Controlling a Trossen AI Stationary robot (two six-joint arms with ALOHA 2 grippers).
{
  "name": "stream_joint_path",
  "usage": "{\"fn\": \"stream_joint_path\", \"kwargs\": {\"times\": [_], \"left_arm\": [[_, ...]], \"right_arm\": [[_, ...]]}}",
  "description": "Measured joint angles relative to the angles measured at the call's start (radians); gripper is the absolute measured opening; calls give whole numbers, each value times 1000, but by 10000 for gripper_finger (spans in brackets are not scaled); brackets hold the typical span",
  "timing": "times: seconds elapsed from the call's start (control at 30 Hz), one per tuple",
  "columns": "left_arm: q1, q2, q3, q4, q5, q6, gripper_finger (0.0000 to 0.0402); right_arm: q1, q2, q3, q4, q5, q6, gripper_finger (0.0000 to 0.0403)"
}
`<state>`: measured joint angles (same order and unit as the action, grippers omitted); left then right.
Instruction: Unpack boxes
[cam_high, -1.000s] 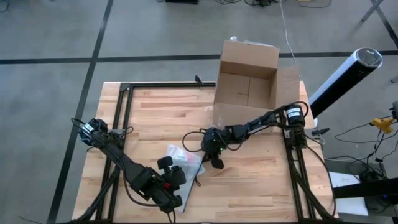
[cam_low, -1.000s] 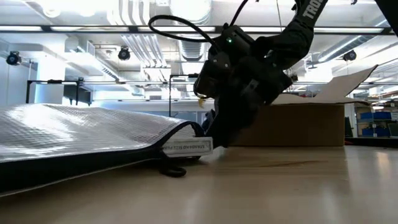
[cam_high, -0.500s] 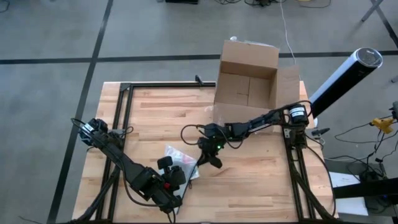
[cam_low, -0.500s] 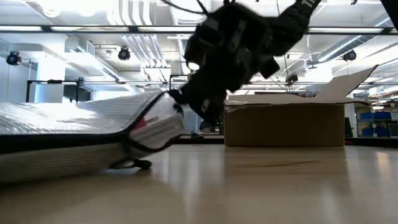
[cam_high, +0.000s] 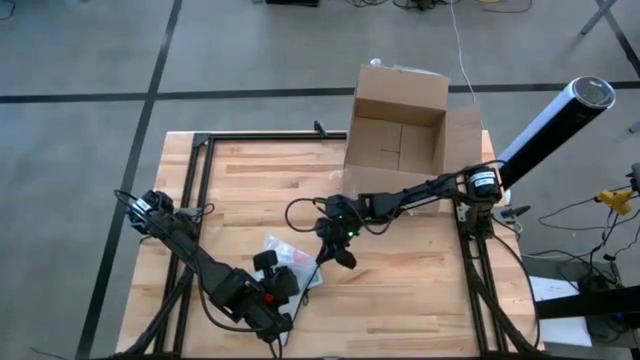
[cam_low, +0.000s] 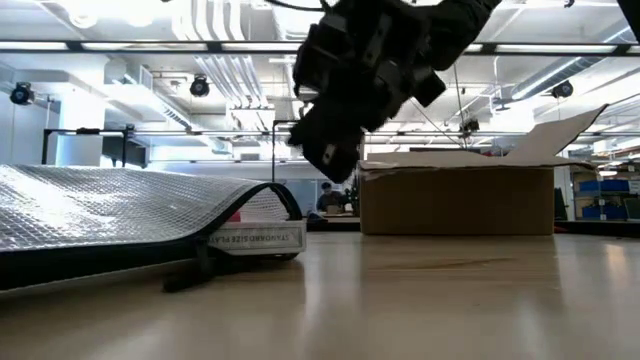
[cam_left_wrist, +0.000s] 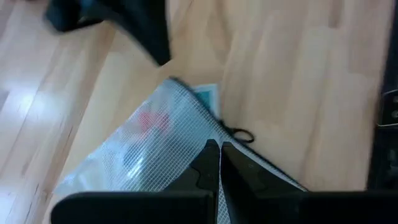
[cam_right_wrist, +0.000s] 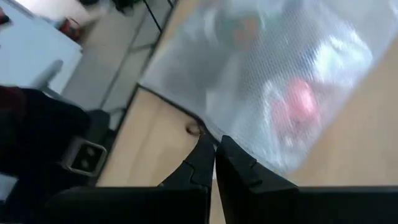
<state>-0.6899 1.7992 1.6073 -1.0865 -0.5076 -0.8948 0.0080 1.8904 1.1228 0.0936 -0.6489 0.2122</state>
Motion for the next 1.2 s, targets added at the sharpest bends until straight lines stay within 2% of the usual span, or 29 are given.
{"fn": "stream_joint_path", "kwargs": {"times": [0.13,0.23,0.33,0.5,0.77,0.97,1.2], "left_arm": [[-4,0,-16,-83,-46,-115,0],[-10,-1,-30,-163,-61,-169,0],[-18,-11,-75,-162,-59,-196,0],[-30,-104,-234,17,-60,-217,0],[-36,-389,-663,389,-15,-226,0],[-37,-578,-901,499,101,-226,0],[-37,-701,-1042,581,168,-226,0]], "right_arm": [[30,-2,-60,63,33,56,0],[57,-9,-120,209,62,154,0],[79,-33,-182,372,105,237,0],[121,-77,-249,407,224,268,0],[214,-77,-289,367,394,284,0],[230,-76,-288,315,537,287,0],[232,-62,-285,310,566,267,0]]}}
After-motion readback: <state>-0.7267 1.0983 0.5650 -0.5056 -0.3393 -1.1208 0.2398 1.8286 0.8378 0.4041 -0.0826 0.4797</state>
